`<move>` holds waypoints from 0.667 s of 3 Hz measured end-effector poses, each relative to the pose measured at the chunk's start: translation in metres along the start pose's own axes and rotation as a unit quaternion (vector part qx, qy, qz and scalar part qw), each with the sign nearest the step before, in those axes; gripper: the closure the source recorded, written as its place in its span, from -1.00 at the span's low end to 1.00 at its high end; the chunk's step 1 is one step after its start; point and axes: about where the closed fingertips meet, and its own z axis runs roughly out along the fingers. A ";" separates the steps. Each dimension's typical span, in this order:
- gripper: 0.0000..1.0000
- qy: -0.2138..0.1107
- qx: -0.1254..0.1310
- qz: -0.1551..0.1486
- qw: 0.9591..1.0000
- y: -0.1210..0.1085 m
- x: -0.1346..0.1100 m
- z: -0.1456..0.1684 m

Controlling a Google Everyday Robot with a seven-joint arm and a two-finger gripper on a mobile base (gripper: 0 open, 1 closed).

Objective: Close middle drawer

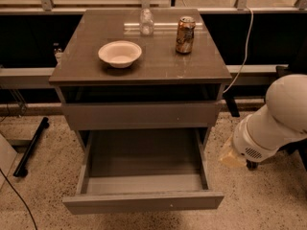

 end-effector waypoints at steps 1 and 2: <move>1.00 -0.036 -0.032 0.057 0.997 0.007 0.030 0.059; 1.00 -0.045 -0.044 0.069 0.996 0.007 0.034 0.075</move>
Offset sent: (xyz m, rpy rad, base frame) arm -0.0062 -0.0089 -0.0600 0.1022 0.0451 -0.0748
